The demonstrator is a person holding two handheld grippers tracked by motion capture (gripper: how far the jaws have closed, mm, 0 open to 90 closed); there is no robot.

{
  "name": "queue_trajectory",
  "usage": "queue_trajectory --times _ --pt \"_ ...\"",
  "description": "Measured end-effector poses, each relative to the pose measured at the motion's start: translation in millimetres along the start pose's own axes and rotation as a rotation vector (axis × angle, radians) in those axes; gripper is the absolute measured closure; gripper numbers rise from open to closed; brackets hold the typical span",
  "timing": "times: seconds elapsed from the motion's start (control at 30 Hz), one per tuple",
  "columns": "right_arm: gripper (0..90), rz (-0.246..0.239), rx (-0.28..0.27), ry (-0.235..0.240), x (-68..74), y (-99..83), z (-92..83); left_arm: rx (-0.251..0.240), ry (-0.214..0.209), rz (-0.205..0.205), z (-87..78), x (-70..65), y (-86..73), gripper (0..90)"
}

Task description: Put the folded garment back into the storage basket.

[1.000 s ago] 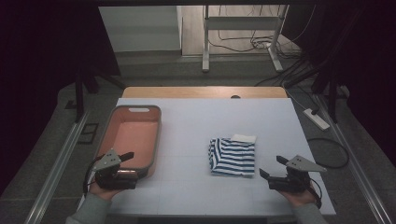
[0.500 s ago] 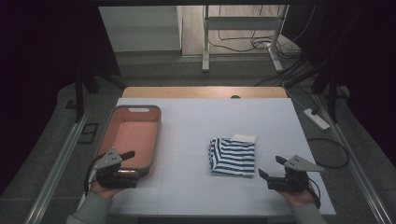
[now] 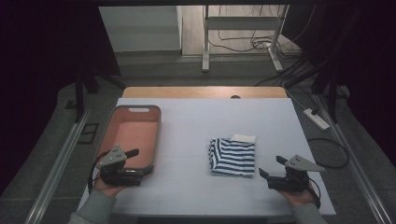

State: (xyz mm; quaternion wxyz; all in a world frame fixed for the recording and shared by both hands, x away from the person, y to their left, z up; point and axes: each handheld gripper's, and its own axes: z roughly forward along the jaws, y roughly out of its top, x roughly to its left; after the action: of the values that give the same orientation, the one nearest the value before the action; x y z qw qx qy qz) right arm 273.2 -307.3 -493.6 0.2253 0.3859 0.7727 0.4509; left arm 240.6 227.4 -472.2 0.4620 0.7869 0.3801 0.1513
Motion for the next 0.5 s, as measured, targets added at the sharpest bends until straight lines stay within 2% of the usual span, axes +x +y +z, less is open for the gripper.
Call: queue_trajectory --times 0.5 --pt "16.0 0.006 0.000 0.004 -0.4 -1.0 0.1 -0.007 -0.010 -0.003 6.1 -2.3 10.2 14.0"
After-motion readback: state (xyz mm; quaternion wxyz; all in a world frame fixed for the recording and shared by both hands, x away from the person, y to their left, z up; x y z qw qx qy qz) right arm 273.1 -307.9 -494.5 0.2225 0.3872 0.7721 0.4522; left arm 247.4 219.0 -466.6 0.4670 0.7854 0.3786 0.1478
